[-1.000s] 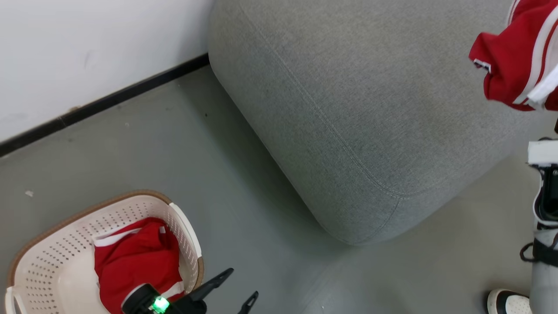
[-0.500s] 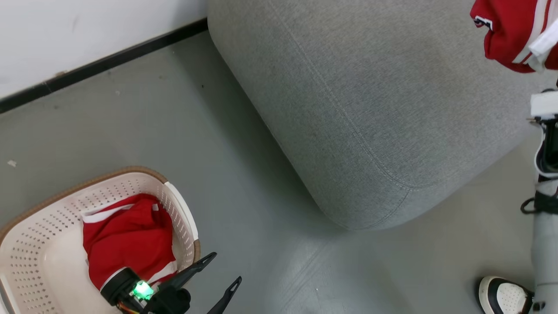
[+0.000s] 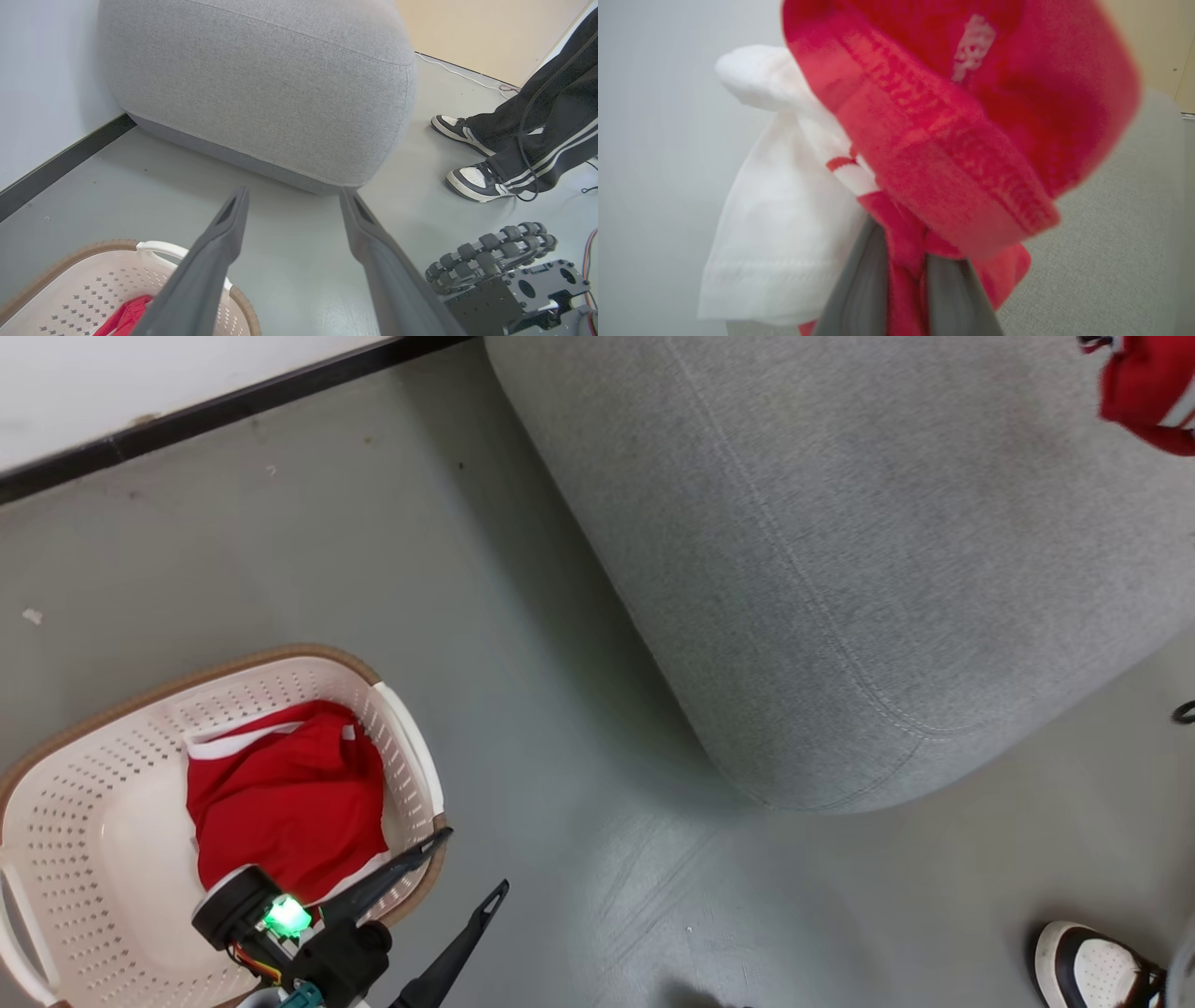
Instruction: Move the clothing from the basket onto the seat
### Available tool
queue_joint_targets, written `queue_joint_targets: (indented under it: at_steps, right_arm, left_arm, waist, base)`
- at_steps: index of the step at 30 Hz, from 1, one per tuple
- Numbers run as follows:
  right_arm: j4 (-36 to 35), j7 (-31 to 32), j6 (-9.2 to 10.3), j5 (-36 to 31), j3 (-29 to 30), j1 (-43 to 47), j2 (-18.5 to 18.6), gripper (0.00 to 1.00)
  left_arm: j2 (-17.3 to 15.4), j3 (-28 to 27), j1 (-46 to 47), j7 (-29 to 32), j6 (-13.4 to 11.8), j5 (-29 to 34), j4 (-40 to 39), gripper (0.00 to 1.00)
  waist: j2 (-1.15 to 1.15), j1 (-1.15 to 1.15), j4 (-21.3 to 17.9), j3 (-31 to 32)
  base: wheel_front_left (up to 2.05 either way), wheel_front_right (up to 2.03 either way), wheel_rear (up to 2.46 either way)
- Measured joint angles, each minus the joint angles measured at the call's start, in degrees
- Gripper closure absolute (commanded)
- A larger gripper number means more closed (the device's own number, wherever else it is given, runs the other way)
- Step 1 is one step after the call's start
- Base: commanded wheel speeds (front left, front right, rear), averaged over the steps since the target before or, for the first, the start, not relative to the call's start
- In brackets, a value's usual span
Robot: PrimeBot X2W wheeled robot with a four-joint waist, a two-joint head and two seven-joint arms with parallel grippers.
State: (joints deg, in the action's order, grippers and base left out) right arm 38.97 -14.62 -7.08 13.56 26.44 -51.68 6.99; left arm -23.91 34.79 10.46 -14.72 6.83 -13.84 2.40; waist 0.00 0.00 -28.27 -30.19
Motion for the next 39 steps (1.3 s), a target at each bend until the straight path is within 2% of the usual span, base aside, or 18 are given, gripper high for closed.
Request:
queue_joint_targets:
  at_steps: [4, 16, 26, 35, 36, 37, 38, 39]
  right_arm:
    - [3.5, 0.0, 0.01, -0.2, 2.2, -2.9, 1.2, 1.00]
    - [14.5, 0.0, 0.01, -2.5, 3.1, -8.3, 0.6, 1.00]
    - [20.8, 0.4, 0.00, -2.3, 11.8, -12.8, 4.2, 1.00]
    - [24.6, 0.3, 0.00, -3.0, 17.0, -15.5, 6.2, 1.00]
    - [24.8, 0.3, 0.00, -3.0, 17.6, -15.8, 6.2, 0.93]
    - [25.0, 0.3, 0.00, -3.0, 18.0, -15.9, 6.3, 0.79]
    - [25.2, 0.3, 0.00, -3.1, 18.3, -16.0, 6.3, 0.59]
    - [25.6, 0.3, 0.00, -3.3, 18.6, -16.2, 6.4, 0.23]
  left_arm:
    - [-0.5, -0.7, -0.2, 0.0, -0.2, 0.0, -1.0, 0.00]
    - [-1.5, -1.5, -0.4, 0.0, -0.6, 0.3, -3.7, 0.00]
    - [-1.8, -2.1, -0.3, 0.0, -0.6, 0.5, -5.4, 0.00]
    - [-2.7, -2.5, 0.2, 0.0, -0.6, 1.4, -6.3, 0.00]
    - [-2.9, -2.5, 0.4, 0.0, -0.6, 1.4, -6.3, 0.00]
    - [-3.0, -2.6, 0.7, 0.0, -0.6, 1.4, -6.4, 0.00]
    - [-3.1, -2.6, 1.0, 0.0, -0.6, 1.4, -6.4, 0.00]
    - [-3.2, -2.7, 1.1, 0.0, -0.6, 1.4, -6.5, 0.00]
  waist:
    - [0.00, 0.00, 1.0, -1.1]
    - [0.00, 0.00, 4.0, -4.4]
    - [0.00, 0.00, 6.4, -7.5]
    - [0.00, 0.00, 7.9, -10.2]
    - [0.00, 0.00, 8.1, -10.5]
    - [0.00, 0.00, 8.2, -10.7]
    - [0.00, 0.00, 8.2, -11.0]
    - [0.00, 0.00, 8.3, -11.2]
  base:
    - [0.00, 0.00, 0.00]
    - [0.00, 0.00, 0.00]
    - [0.00, 0.00, 0.00]
    - [0.00, 0.00, 0.00]
    - [0.00, 0.00, 0.00]
    - [0.00, 0.00, 0.00]
    - [0.00, 0.00, 0.00]
    - [0.00, 0.00, 0.00]
